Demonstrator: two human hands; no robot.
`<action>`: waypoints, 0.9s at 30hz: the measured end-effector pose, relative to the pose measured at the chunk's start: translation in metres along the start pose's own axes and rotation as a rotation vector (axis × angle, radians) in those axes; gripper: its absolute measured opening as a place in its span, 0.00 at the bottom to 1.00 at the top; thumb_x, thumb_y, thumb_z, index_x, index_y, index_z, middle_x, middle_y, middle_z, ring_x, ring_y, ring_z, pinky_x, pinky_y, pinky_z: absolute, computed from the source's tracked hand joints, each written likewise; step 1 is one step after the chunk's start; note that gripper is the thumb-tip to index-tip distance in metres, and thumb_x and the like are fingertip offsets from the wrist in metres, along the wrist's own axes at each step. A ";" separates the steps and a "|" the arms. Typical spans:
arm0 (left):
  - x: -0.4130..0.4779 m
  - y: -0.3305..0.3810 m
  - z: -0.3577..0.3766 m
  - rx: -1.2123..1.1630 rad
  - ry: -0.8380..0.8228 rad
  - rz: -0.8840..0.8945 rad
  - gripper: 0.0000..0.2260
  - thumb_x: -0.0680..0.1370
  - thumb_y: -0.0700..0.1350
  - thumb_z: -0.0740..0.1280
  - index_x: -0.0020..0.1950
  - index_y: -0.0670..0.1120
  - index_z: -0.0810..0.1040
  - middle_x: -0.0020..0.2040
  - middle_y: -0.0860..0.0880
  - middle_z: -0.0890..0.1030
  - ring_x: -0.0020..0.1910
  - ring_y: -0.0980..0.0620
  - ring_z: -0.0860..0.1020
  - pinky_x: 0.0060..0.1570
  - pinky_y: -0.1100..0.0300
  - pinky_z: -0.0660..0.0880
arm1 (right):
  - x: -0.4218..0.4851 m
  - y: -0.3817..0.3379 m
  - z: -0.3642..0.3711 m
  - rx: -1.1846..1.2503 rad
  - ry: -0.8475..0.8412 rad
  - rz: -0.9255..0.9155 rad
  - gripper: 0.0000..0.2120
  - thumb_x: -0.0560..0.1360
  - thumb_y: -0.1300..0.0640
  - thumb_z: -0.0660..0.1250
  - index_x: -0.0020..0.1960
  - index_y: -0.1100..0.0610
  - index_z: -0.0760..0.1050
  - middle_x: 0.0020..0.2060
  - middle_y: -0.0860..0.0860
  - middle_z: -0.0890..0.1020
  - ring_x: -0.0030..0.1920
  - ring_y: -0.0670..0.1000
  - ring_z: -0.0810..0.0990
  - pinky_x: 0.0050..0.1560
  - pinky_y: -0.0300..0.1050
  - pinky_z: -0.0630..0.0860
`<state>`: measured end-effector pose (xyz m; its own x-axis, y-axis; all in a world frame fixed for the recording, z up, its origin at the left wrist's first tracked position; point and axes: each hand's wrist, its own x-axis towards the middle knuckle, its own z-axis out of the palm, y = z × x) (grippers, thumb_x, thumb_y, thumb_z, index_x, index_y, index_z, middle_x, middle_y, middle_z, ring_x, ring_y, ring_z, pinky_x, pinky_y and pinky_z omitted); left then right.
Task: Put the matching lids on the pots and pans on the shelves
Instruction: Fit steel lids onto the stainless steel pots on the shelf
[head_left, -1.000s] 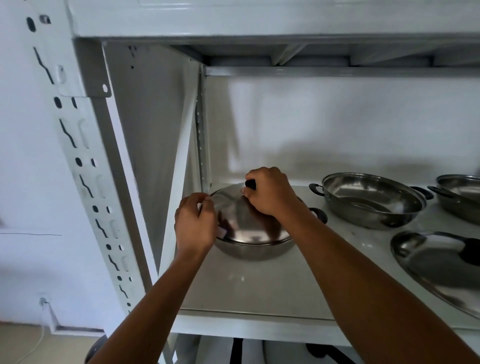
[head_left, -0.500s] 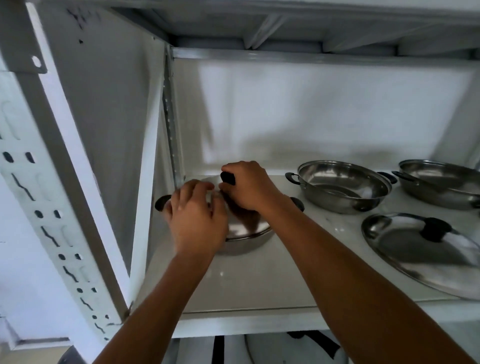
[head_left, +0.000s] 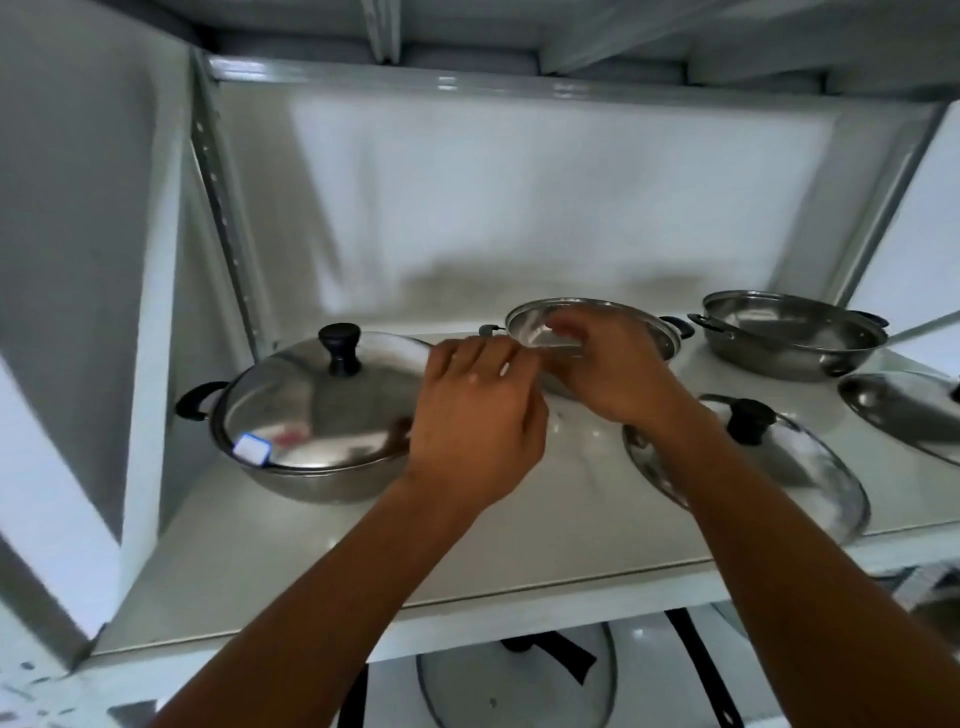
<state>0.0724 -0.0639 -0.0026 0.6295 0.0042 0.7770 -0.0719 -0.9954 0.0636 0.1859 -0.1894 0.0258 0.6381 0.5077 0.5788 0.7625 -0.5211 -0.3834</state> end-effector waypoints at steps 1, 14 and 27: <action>0.005 0.011 0.010 -0.003 -0.033 0.012 0.12 0.72 0.46 0.63 0.54 0.47 0.79 0.51 0.47 0.81 0.49 0.44 0.78 0.52 0.50 0.70 | -0.003 0.015 -0.008 -0.006 -0.004 0.008 0.08 0.72 0.54 0.71 0.51 0.53 0.81 0.47 0.42 0.82 0.48 0.43 0.79 0.48 0.31 0.71; 0.055 0.098 0.163 0.018 -0.154 -0.218 0.13 0.76 0.51 0.62 0.56 0.48 0.78 0.55 0.47 0.78 0.54 0.46 0.76 0.50 0.51 0.77 | -0.046 0.186 -0.064 -0.170 -0.223 0.065 0.16 0.76 0.48 0.65 0.62 0.50 0.74 0.55 0.50 0.80 0.59 0.52 0.75 0.55 0.46 0.72; 0.067 0.091 0.176 0.087 -0.081 -0.156 0.06 0.76 0.46 0.66 0.46 0.48 0.83 0.45 0.49 0.80 0.45 0.45 0.76 0.41 0.53 0.75 | -0.061 0.209 -0.102 -0.153 -0.360 0.086 0.12 0.66 0.41 0.70 0.41 0.49 0.77 0.36 0.44 0.75 0.39 0.44 0.73 0.36 0.38 0.65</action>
<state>0.2440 -0.1707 -0.0555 0.6878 0.1552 0.7091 0.0969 -0.9878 0.1222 0.2954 -0.3995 -0.0158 0.7165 0.6515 0.2493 0.6971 -0.6549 -0.2919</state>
